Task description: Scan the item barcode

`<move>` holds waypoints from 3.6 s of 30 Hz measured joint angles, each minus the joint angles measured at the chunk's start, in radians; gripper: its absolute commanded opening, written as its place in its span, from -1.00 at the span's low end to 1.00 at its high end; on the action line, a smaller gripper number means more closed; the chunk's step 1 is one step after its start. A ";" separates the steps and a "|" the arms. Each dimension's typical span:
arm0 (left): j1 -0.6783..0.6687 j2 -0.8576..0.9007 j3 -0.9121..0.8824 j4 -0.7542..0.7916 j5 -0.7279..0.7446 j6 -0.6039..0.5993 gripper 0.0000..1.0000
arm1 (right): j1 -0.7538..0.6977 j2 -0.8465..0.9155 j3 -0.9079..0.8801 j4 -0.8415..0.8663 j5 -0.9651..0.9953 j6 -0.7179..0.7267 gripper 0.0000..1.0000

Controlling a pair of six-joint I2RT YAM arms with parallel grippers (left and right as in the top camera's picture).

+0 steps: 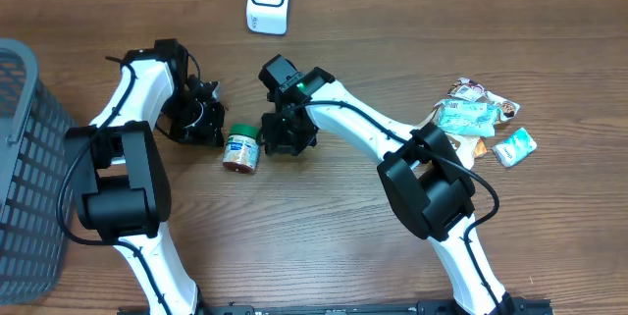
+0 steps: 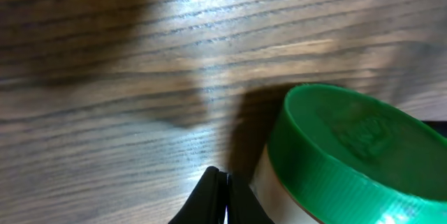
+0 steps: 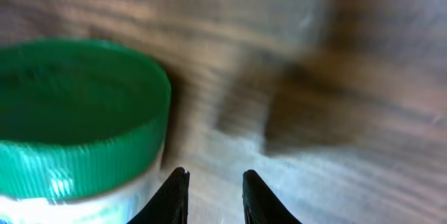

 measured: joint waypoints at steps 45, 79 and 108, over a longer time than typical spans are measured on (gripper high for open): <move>-0.012 -0.069 -0.029 0.050 0.203 0.039 -0.92 | -0.013 -0.128 -0.085 0.180 -0.141 -0.145 -0.75; 0.302 -0.084 0.215 -0.027 -0.117 -0.230 0.99 | 0.055 -0.129 -0.086 0.141 0.006 0.181 0.48; 0.303 -0.084 0.214 -0.024 -0.121 -0.230 0.99 | 0.109 -0.060 -0.085 0.121 -0.076 -0.244 0.36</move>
